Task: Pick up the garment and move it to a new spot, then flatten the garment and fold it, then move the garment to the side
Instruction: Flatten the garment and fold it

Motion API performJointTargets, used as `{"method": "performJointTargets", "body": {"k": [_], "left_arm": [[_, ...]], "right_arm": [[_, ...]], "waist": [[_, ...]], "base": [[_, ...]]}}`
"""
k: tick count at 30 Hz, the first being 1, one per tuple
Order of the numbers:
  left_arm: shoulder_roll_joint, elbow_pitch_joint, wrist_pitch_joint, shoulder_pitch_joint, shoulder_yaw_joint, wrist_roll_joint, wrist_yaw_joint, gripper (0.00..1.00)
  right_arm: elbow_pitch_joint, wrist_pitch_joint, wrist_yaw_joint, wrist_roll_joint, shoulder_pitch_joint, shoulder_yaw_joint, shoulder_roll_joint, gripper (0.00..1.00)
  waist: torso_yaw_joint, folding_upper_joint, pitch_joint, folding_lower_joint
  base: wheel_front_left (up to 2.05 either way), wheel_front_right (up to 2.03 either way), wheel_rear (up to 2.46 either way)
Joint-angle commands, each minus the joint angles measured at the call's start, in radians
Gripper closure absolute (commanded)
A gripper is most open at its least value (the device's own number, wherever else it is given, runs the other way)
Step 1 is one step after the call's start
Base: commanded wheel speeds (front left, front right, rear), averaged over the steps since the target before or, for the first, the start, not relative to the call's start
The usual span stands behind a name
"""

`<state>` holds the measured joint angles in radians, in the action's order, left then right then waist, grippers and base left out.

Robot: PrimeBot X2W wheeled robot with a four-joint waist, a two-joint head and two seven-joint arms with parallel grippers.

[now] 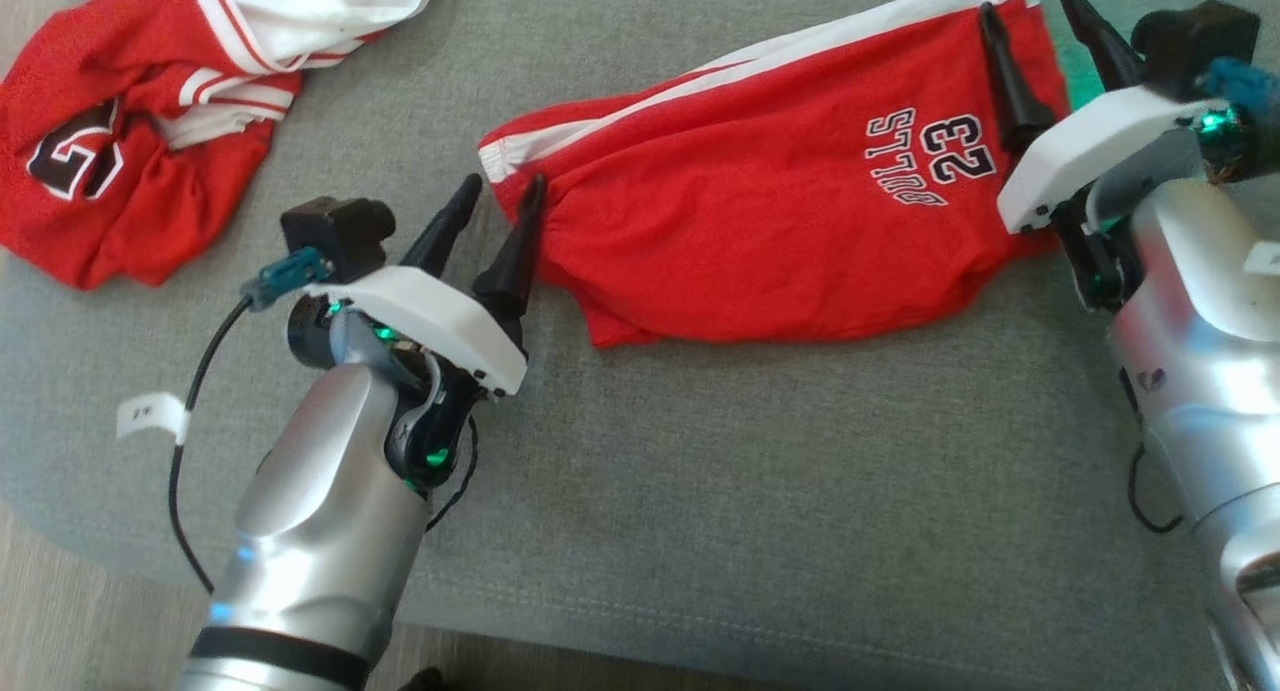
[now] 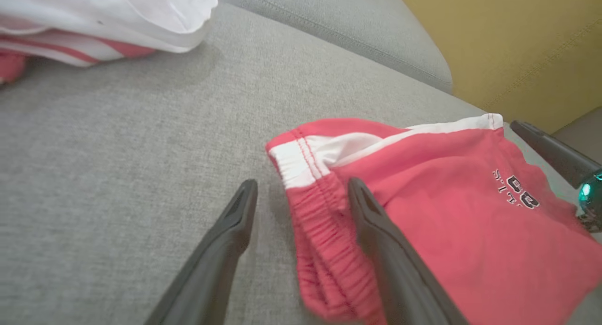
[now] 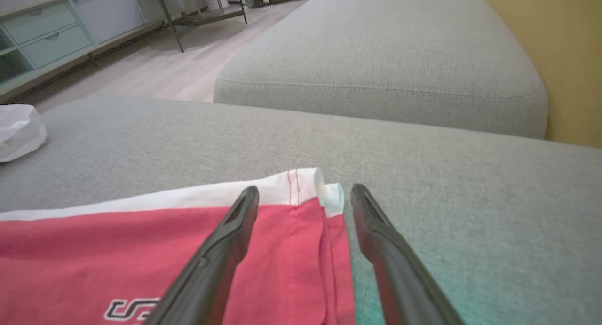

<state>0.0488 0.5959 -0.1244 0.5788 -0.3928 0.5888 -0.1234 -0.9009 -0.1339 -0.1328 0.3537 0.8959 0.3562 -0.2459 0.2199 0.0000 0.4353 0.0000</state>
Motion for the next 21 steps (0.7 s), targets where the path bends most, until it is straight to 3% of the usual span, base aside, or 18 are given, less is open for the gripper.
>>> {"method": "performJointTargets", "body": {"k": [1,7,14,21], "left_arm": [[0.033,-0.02,-0.031,0.008,0.026,-0.017,0.007,0.0],[0.063,-0.049,-0.113,-0.025,0.035,-0.086,0.076,0.0],[0.11,-0.203,-0.137,-0.094,0.103,-0.178,0.173,0.0],[0.144,-0.326,-0.137,-0.179,0.138,-0.248,0.203,0.0]], "right_arm": [[0.024,-0.037,0.002,0.005,0.007,0.017,0.012,0.0],[0.069,-0.11,0.002,-0.021,-0.037,-0.014,0.012,0.0],[0.247,-0.126,0.002,-0.114,-0.192,-0.137,0.053,0.0],[0.489,-0.101,0.002,-0.22,-0.399,-0.27,0.116,0.0]], "waist": [[-0.01,0.0,-0.013,0.0],[-0.037,0.0,-0.049,0.0],[-0.084,0.0,-0.096,0.0],[-0.122,0.0,-0.131,0.0]], "base": [[0.0,0.0,0.0],[0.0,0.0,0.0],[0.0,0.0,0.0],[0.0,0.0,0.0]]}}
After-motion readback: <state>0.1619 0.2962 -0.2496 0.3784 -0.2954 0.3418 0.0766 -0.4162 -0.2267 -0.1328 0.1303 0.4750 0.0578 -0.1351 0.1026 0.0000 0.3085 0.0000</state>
